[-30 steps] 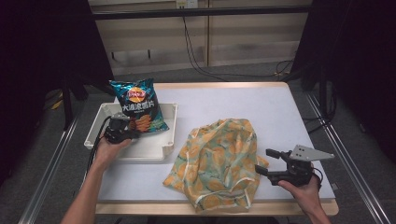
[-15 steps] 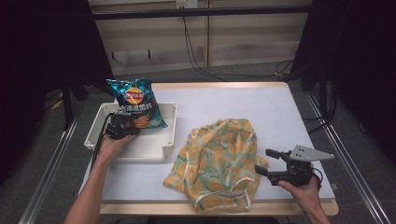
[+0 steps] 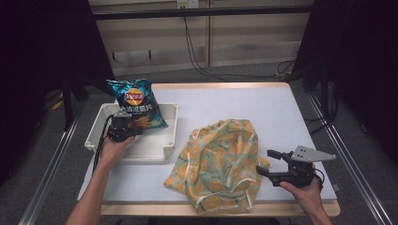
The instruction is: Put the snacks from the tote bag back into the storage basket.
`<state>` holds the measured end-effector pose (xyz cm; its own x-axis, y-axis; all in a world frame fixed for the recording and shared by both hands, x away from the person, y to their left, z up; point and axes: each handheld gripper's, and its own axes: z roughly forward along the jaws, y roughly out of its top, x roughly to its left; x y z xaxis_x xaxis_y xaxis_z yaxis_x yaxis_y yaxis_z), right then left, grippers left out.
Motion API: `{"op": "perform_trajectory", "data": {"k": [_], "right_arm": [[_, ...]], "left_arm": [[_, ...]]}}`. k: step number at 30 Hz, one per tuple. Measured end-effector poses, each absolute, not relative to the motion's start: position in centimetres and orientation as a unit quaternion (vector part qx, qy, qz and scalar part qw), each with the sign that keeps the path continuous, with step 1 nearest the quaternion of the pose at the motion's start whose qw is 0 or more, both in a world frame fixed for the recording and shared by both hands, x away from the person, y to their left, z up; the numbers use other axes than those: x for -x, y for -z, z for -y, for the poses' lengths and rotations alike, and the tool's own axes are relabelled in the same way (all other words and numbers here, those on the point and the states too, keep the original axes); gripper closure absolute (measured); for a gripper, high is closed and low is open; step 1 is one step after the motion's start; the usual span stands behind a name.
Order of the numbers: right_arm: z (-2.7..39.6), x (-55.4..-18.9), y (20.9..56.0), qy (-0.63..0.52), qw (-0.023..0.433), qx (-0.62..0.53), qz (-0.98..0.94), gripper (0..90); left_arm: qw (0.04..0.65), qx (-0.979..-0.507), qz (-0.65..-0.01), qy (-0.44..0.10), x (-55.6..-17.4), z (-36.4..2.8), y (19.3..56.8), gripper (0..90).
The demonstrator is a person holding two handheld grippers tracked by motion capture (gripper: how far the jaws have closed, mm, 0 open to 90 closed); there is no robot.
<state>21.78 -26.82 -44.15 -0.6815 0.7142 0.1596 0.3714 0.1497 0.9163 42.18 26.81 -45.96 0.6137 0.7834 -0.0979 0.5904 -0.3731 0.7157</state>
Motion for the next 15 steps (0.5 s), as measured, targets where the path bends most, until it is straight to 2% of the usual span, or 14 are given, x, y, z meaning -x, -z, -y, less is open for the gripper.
{"op": "perform_trajectory", "data": {"k": [9,15], "right_arm": [[27.1,-21.8,44.1,-0.54,0.159,-0.371,-0.738,22.4],[27.1,-21.7,44.0,-0.542,0.163,-0.37,-0.737,22.4]], "left_arm": [[0.437,-0.8,-0.388,-0.133,-39.9,-26.6,44.5,77.3],[0.467,-0.796,-0.357,-0.142,-38.0,-25.9,43.7,64.2]]}}
